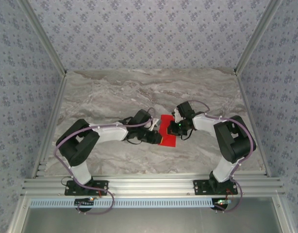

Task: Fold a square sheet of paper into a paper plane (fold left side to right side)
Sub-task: Fold the triangle a second time at the center of the table.

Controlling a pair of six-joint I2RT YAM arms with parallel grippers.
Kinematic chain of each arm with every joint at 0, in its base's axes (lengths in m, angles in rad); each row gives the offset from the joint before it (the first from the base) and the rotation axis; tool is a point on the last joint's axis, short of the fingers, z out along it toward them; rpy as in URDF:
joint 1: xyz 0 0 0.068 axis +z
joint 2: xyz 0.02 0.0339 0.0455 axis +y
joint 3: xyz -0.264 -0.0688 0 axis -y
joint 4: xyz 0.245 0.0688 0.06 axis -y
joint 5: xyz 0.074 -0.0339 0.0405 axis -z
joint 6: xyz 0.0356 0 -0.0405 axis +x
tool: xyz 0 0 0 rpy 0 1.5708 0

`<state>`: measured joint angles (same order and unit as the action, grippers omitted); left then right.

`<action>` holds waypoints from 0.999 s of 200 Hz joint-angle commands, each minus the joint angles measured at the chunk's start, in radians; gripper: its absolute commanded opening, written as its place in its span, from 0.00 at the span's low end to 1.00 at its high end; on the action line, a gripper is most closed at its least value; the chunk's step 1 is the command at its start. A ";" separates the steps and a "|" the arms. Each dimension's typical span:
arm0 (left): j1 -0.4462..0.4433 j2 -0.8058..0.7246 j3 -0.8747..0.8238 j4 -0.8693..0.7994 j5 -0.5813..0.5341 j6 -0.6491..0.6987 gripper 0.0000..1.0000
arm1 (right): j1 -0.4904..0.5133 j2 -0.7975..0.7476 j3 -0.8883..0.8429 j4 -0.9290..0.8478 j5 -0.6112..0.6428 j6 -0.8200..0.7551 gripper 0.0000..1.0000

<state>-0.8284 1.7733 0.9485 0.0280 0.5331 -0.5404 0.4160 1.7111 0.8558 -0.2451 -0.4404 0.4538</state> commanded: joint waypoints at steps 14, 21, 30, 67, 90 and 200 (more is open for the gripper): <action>0.000 0.083 0.055 -0.028 -0.001 0.031 0.18 | 0.001 0.037 -0.010 -0.097 0.082 -0.022 0.03; -0.001 0.092 0.052 -0.028 -0.006 0.031 0.18 | 0.002 0.035 -0.009 -0.096 0.081 -0.023 0.03; -0.001 0.101 0.052 -0.031 -0.013 0.030 0.18 | 0.002 0.032 -0.008 -0.095 0.077 -0.024 0.03; -0.006 0.132 0.044 -0.042 -0.028 0.032 0.17 | 0.001 -0.003 -0.006 -0.080 0.059 -0.027 0.03; -0.014 0.144 0.036 -0.058 -0.045 0.036 0.15 | -0.006 -0.074 -0.014 -0.047 0.025 -0.026 0.03; -0.029 0.147 0.008 -0.066 -0.087 0.039 0.09 | 0.073 -0.113 -0.079 0.065 -0.068 0.037 0.00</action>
<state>-0.8402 1.8889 0.9825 0.0109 0.4789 -0.5209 0.4702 1.5654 0.7746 -0.2092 -0.4877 0.4675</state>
